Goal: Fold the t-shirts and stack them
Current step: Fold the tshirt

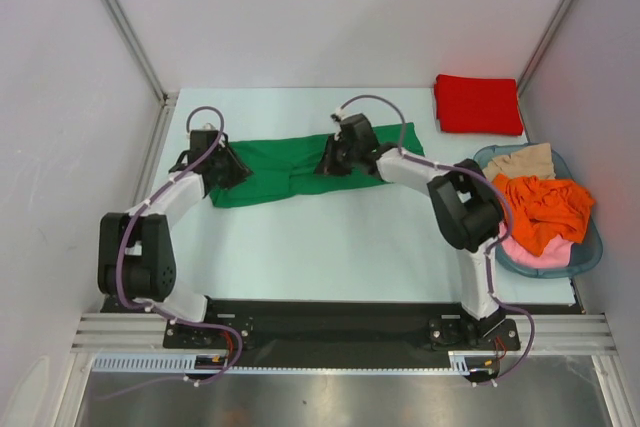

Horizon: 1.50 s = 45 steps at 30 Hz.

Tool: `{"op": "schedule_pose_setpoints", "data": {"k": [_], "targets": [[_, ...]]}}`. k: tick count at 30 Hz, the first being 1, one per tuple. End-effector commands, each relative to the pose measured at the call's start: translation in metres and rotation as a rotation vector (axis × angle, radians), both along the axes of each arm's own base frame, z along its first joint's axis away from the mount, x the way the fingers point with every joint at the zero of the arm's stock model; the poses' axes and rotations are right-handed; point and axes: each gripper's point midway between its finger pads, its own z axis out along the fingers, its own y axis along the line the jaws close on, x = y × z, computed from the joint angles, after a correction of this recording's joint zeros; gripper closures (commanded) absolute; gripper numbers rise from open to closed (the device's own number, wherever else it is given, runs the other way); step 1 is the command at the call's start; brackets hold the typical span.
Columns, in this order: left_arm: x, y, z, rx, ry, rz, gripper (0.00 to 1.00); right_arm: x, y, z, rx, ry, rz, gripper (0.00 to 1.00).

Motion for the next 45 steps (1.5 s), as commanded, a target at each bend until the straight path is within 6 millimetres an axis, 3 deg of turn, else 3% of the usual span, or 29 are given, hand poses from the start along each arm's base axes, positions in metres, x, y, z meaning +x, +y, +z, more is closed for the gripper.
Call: {"op": "schedule_pose_setpoints", "data": {"k": [1,8,18,24,32,37,39,43,45], "targets": [[0.018,-0.030,0.012,-0.061,-0.058,-0.119,0.64,0.017,0.024,-0.004,0.096,0.006,-0.031,1.00],[0.034,-0.045,0.005,-0.087,-0.031,-0.139,0.69,0.002,0.052,-0.021,0.117,0.037,0.015,1.00],[0.045,-0.038,0.024,-0.052,-0.073,-0.117,0.66,0.014,0.067,-0.034,0.159,0.071,0.016,1.00],[0.041,-0.011,0.017,-0.033,-0.045,-0.058,0.65,0.019,0.071,-0.036,0.180,0.072,0.015,1.00],[0.031,0.024,0.035,-0.004,-0.074,0.007,0.62,0.041,0.069,-0.046,0.187,0.068,-0.010,1.00],[0.013,0.049,0.024,0.028,-0.042,0.072,0.61,0.055,0.069,-0.048,0.189,0.069,-0.011,1.00],[0.003,0.066,0.018,0.025,-0.031,0.120,0.55,0.059,0.067,-0.048,0.185,0.065,-0.012,1.00],[-0.007,0.074,0.008,-0.010,-0.001,0.138,0.51,0.061,0.063,-0.046,0.189,0.073,0.013,1.00],[-0.012,0.068,0.000,-0.044,0.026,0.115,0.51,0.058,0.062,-0.041,0.190,0.077,0.036,0.99]]}}
